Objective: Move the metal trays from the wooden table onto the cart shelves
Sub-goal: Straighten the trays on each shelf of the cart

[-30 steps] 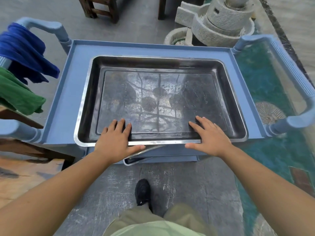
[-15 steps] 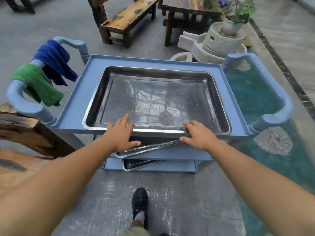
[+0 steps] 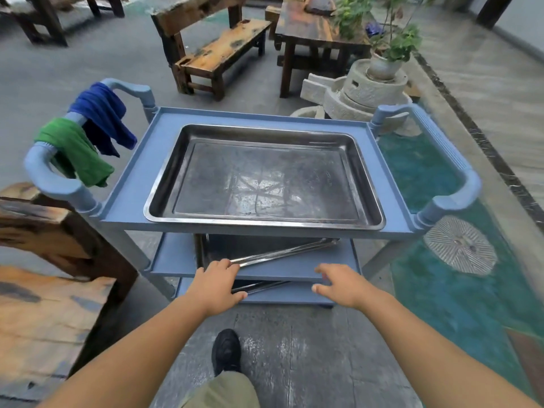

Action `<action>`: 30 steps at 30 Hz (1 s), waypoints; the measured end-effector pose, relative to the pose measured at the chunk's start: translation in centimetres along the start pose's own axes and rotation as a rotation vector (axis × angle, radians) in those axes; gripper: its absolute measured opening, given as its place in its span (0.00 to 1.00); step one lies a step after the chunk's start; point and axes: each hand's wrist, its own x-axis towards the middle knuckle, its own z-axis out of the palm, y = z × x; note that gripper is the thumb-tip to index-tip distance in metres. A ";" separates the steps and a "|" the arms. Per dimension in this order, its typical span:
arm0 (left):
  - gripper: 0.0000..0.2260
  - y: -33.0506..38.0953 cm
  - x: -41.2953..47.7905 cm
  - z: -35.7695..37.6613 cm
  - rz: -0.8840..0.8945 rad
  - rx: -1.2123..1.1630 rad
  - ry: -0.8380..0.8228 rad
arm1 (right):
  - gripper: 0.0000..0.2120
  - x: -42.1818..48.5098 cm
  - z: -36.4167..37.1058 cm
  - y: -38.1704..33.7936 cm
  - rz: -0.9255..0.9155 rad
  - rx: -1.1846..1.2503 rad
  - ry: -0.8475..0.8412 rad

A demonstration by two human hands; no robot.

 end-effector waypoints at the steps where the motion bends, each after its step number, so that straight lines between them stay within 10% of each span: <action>1: 0.31 -0.3 0.7 0.4 0.002 0.012 -0.019 | 0.26 0.5 0.7 0.1 0.023 0.005 -0.064; 14: 0.37 -7.3 17.3 13.7 -0.113 -0.182 0.027 | 0.29 18.4 11.8 4.8 0.036 0.097 0.032; 23: 0.49 -10.2 26.3 23.0 0.023 0.056 0.265 | 0.36 31.8 14.9 11.2 -0.245 -0.238 0.482; 30: 0.44 -10.5 28.1 25.0 -0.028 0.100 0.421 | 0.45 36.4 16.5 15.0 -0.258 -0.355 0.459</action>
